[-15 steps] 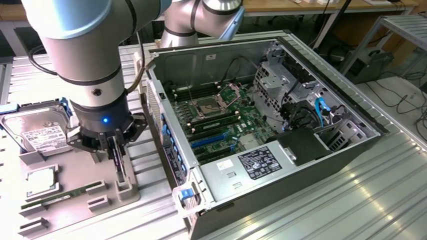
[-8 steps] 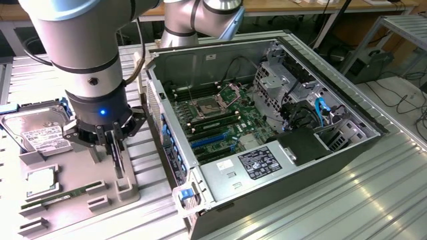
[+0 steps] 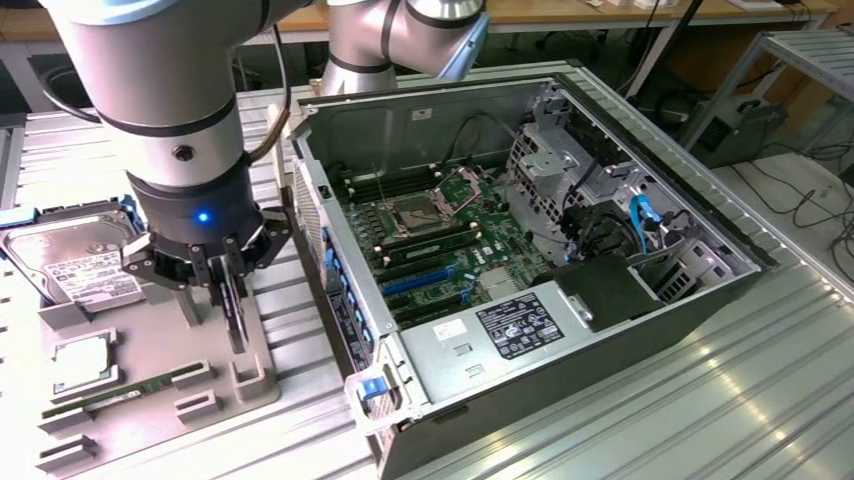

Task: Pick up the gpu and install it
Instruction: 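Pick up the gpu and move the gpu toward the slot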

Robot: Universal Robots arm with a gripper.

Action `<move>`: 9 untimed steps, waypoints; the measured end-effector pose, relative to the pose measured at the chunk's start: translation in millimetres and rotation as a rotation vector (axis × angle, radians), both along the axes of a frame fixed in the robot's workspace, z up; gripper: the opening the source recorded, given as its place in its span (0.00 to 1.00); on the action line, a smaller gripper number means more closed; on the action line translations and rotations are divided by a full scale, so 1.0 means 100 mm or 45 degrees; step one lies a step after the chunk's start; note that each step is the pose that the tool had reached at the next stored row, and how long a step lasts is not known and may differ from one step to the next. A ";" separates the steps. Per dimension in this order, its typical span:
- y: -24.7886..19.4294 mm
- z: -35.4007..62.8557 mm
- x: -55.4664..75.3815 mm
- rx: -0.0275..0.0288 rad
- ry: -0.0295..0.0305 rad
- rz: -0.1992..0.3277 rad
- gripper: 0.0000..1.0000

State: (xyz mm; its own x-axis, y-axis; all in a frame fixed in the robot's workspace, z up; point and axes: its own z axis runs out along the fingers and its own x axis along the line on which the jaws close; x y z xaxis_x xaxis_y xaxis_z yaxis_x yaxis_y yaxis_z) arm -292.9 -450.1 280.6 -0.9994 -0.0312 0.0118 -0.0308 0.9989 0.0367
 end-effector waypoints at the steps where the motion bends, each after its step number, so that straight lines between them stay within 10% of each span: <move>1: 0.000 0.007 0.00 0.0000 -0.0001 0.000 0.28; 9: 0.000 0.064 0.00 0.0000 0.0002 0.000 0.28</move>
